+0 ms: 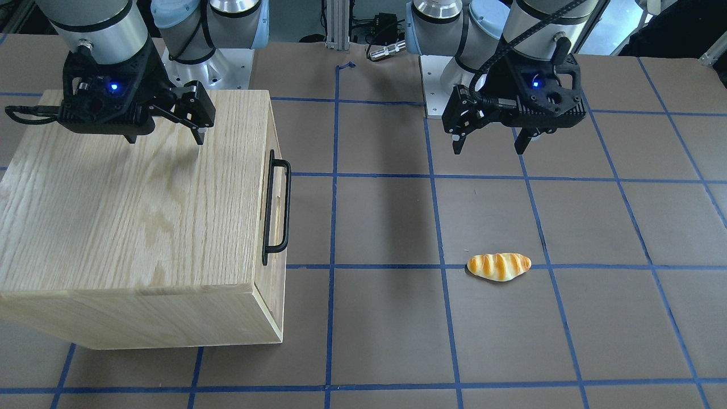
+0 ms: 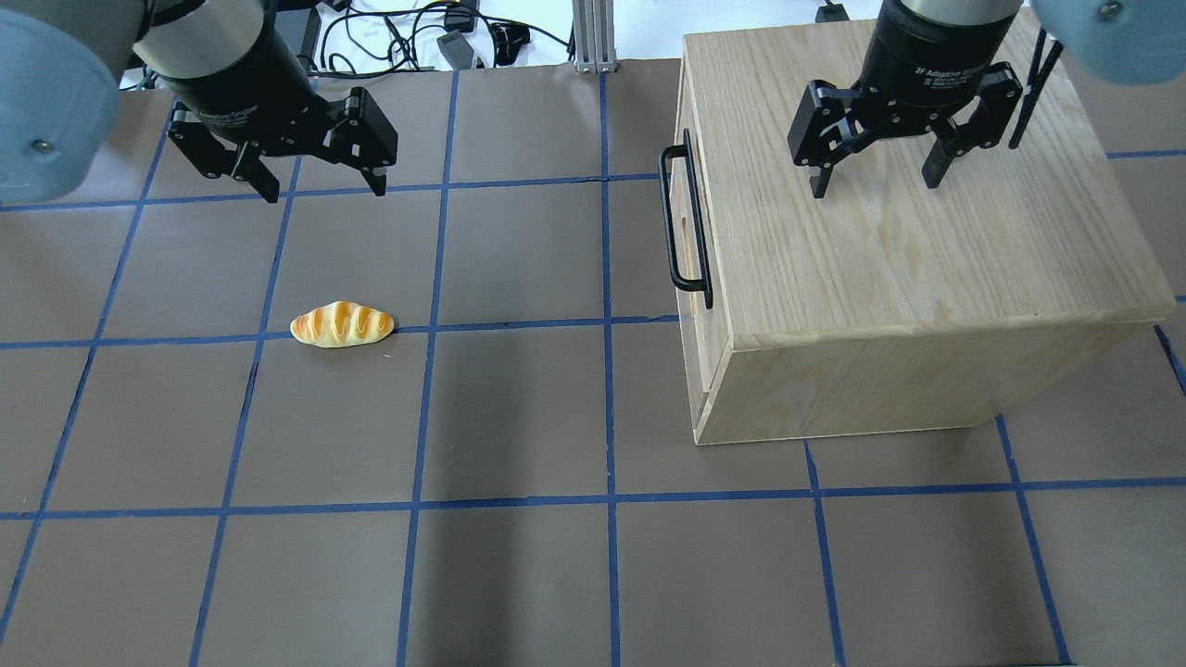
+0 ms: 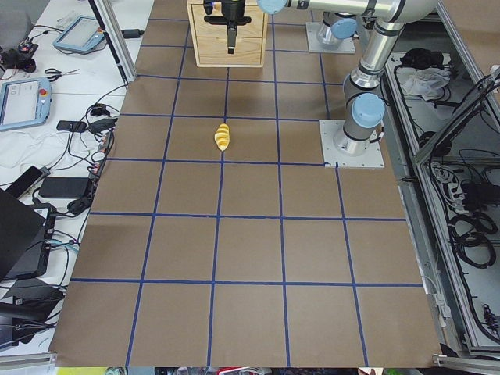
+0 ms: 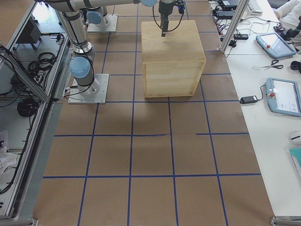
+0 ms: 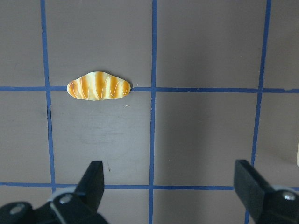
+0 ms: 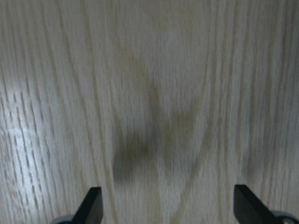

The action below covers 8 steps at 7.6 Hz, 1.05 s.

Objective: Open upper drawer

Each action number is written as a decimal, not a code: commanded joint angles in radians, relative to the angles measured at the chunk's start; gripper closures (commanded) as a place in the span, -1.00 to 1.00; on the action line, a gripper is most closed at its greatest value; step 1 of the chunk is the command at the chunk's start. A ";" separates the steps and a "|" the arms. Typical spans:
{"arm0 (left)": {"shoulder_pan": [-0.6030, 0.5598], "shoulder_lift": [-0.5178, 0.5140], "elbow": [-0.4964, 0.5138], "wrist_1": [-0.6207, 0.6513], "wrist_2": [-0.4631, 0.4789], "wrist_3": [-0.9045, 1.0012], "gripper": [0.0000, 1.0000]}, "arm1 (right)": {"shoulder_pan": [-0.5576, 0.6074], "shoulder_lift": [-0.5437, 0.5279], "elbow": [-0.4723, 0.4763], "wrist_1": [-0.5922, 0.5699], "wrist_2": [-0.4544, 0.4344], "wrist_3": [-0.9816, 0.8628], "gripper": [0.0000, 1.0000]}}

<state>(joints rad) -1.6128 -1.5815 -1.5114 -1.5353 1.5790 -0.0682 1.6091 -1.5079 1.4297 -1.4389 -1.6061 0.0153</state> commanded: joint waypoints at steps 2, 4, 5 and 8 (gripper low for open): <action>-0.001 0.012 -0.013 -0.002 0.001 -0.001 -1.00 | 0.000 0.000 0.000 0.000 0.000 0.000 -1.00; -0.009 0.009 -0.013 -0.008 -0.019 0.004 -1.00 | 0.000 0.000 0.000 0.000 0.000 0.000 -1.00; -0.013 -0.008 -0.009 -0.009 -0.017 0.004 -1.00 | 0.000 0.000 0.000 0.000 0.000 0.000 -1.00; -0.108 -0.075 0.000 0.001 -0.094 -0.001 -1.00 | 0.000 0.000 0.000 0.000 0.000 0.000 -1.00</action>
<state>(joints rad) -1.6733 -1.6185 -1.5146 -1.5413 1.5096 -0.0655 1.6091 -1.5079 1.4301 -1.4389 -1.6061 0.0153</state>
